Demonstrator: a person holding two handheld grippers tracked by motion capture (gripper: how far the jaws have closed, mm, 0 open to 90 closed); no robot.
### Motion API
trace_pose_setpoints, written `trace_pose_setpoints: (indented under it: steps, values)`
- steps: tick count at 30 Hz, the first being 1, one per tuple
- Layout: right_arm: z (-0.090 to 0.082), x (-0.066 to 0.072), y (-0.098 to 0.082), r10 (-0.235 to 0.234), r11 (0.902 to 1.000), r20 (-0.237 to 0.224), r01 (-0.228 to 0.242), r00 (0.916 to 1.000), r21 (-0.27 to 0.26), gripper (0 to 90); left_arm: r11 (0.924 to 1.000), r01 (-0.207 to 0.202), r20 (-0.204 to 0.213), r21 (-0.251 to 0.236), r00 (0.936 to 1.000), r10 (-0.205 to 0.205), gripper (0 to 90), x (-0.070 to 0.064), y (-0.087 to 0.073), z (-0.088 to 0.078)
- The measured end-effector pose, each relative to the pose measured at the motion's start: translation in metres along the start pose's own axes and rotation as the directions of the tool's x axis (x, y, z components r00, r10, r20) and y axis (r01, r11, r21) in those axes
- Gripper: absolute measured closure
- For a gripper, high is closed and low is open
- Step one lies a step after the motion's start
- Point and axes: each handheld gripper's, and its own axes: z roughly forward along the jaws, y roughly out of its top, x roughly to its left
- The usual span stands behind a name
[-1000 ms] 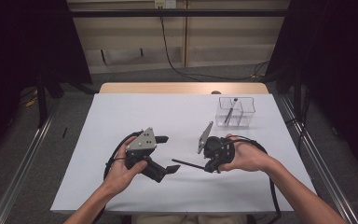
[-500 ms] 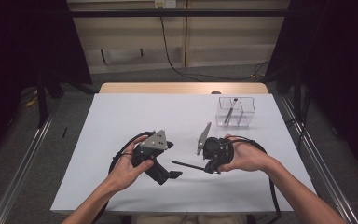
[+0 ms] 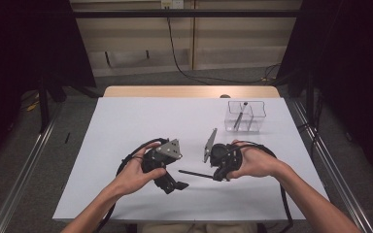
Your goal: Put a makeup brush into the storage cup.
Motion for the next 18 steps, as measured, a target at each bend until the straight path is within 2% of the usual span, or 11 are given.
trace_pose_setpoints:
  steps: [8,11,14,16,18]
  values:
    - [0.002,0.001,0.002,-0.021,0.9995,-0.012,0.021,0.9997,0.025,84.5,0.9973,-0.043,0.042,0.059,0.9983,0.041,7.3,-0.002,0.001,0.005]
    - [0.002,0.001,0.003,-0.024,0.9994,-0.013,0.024,0.9996,0.023,84.5,0.9970,-0.029,0.024,0.071,0.9993,0.027,8.0,-0.001,0.001,0.008]
    - [0.002,0.002,0.004,-0.025,0.9995,-0.013,0.025,0.9996,0.020,84.5,0.9941,-0.041,0.016,0.100,0.9991,0.040,11.5,-0.001,0.001,0.010]
    - [0.002,0.002,0.004,-0.029,0.9994,-0.017,0.029,0.9995,0.021,84.5,0.9933,-0.033,0.025,0.111,0.9992,0.030,12.8,0.000,0.001,0.012]
    - [0.002,0.002,0.005,-0.029,0.9993,-0.019,0.030,0.9994,0.024,84.5,0.9921,-0.027,0.037,0.122,0.9991,0.022,19.2,0.000,0.001,0.012]
